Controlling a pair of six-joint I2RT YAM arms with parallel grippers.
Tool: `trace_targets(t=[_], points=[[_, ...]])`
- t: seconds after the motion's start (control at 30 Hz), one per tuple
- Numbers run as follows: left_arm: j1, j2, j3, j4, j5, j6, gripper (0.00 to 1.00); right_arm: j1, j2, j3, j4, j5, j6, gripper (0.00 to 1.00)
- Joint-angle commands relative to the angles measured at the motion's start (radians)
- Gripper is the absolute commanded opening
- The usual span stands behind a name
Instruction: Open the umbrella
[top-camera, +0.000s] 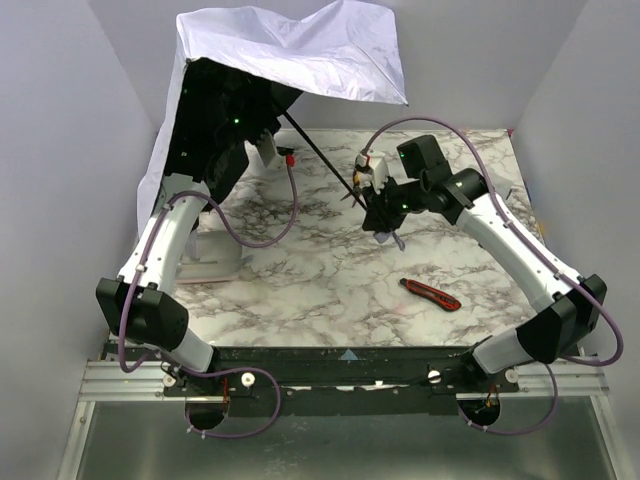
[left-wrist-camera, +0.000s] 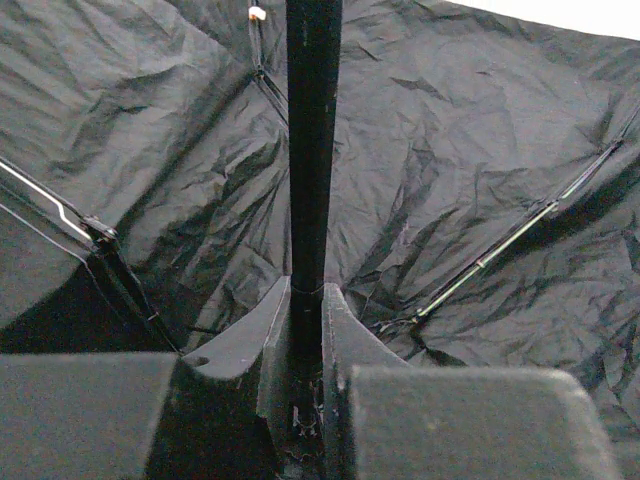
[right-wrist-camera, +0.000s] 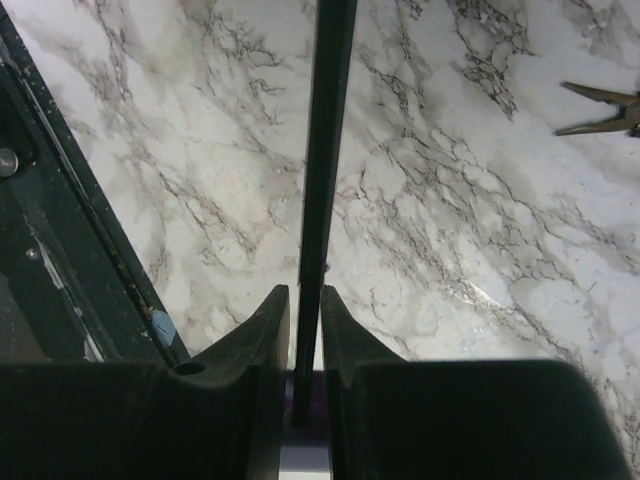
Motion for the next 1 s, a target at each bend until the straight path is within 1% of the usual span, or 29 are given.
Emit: trace_targets(t=[0.0, 0.13, 0.2, 0.33, 0.5, 0.7, 0.9, 0.97], points=[[0.078, -0.001, 0.074, 0.070, -0.066, 0.104, 0.00, 0.005, -0.046, -0.065, -0.157, 0.053, -0.069, 0.17], [0.108, 0.015, 0.079, 0.091, -0.096, 0.132, 0.00, 0.005, -0.077, -0.116, -0.201, 0.049, -0.114, 0.10], [0.118, 0.021, 0.076, 0.109, -0.119, 0.151, 0.00, 0.005, -0.081, -0.126, -0.228, 0.048, -0.129, 0.09], [0.136, 0.029, 0.066, 0.132, -0.141, 0.188, 0.00, 0.005, -0.080, -0.136, -0.268, 0.052, -0.161, 0.01], [0.150, 0.055, 0.080, 0.182, -0.199, 0.191, 0.00, 0.005, -0.080, -0.140, -0.305, 0.055, -0.185, 0.00], [0.170, 0.108, 0.121, 0.262, -0.277, 0.194, 0.13, 0.005, -0.091, -0.133, -0.337, 0.026, -0.213, 0.00], [0.186, 0.157, 0.147, 0.295, -0.342, 0.206, 0.22, 0.005, -0.113, -0.133, -0.357, -0.022, -0.236, 0.00], [0.191, 0.175, 0.160, 0.330, -0.358, 0.203, 0.24, 0.005, -0.119, -0.134, -0.367, -0.040, -0.244, 0.00]])
